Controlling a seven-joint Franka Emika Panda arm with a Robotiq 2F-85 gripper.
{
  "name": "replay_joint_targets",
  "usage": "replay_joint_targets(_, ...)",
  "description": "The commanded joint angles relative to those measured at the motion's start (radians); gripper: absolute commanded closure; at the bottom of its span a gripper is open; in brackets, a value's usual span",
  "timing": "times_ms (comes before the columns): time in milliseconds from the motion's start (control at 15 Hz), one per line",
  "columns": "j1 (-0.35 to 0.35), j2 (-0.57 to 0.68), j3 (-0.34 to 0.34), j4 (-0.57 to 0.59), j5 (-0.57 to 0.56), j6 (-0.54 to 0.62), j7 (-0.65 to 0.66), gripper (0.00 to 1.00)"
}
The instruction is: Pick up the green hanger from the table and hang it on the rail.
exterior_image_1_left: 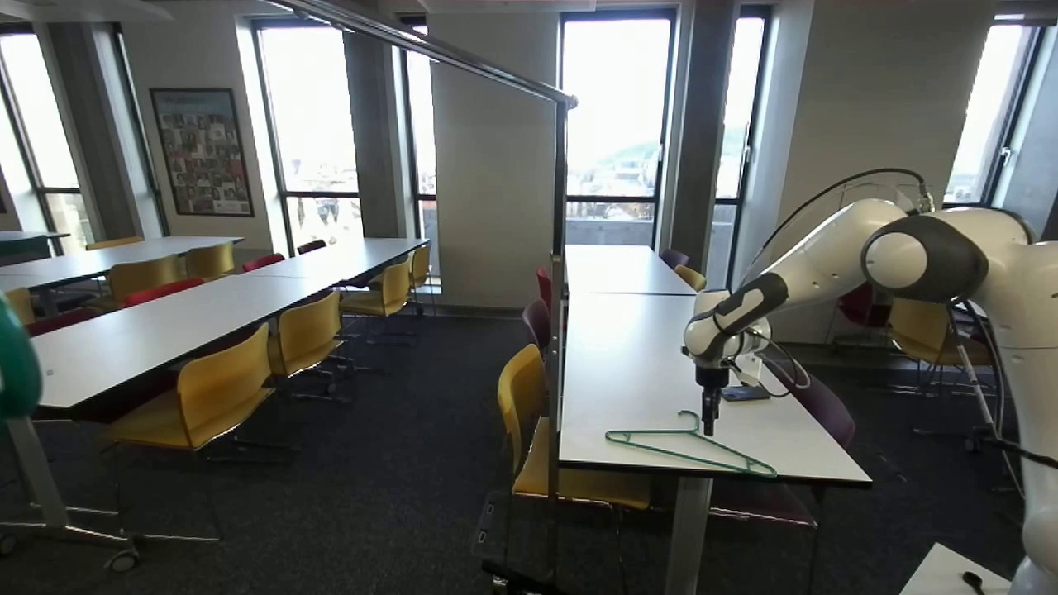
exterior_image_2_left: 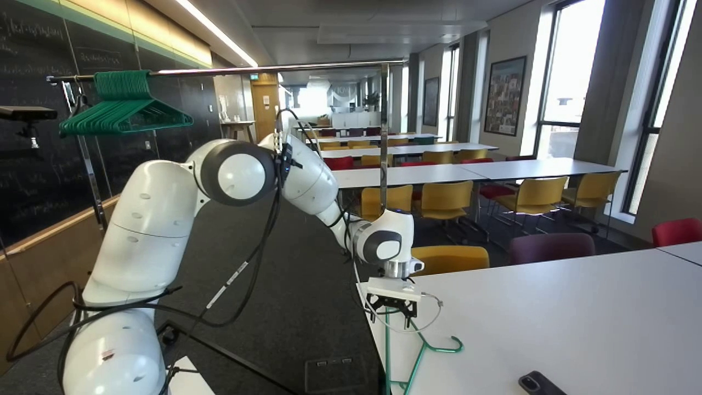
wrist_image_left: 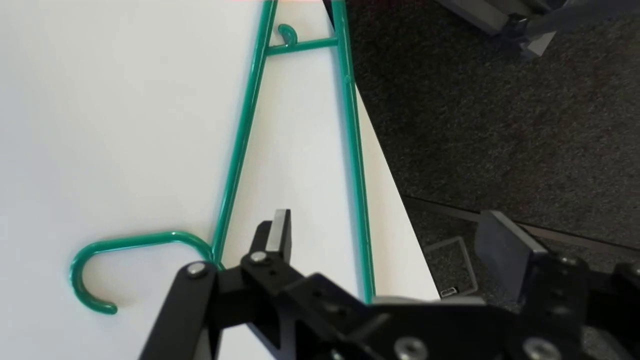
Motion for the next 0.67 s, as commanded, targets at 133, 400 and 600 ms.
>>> replay_joint_targets(133,-0.036,0.038,0.048,0.028,-0.038,-0.003,0.017,0.0)
replay_joint_targets(400,-0.039,0.038,0.05,0.028,-0.038,-0.003,0.017,0.0)
replay_joint_targets(600,-0.04,0.043,0.045,0.033,-0.042,0.0,0.024,0.0)
